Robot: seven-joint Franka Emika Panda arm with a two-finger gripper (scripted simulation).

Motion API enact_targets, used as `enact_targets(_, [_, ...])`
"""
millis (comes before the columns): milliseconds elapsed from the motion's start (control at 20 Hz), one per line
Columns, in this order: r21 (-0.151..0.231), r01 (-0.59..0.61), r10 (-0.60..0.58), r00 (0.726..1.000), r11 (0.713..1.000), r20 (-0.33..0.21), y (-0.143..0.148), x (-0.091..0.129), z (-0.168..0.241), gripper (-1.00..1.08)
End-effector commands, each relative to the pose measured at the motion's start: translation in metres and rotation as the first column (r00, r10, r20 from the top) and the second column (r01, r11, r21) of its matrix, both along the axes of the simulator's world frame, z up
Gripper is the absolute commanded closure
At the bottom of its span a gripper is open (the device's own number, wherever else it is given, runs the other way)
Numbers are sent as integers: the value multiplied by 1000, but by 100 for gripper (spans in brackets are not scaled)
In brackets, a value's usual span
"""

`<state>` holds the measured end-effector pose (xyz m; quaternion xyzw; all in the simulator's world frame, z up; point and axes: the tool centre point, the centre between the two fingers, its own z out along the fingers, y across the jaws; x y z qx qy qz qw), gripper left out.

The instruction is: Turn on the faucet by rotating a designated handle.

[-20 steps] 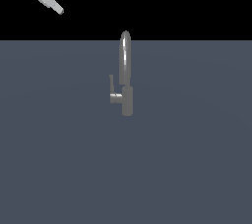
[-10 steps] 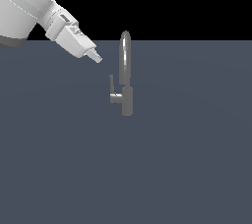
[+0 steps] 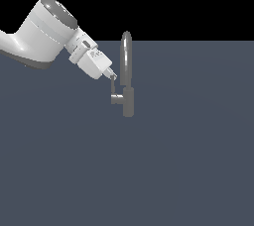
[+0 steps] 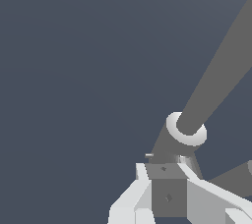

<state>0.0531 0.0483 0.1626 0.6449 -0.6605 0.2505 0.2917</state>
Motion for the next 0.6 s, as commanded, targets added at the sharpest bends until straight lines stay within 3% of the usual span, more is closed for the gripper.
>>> enact_targets(0, [2, 6, -6, 1000, 1000, 0, -2, 0, -4, 108])
enact_targets(200, [2, 6, -6, 1000, 1000, 0, -2, 0, -3, 108])
enact_targets(550, [2, 6, -6, 1000, 1000, 0, -1, -20, 1, 108])
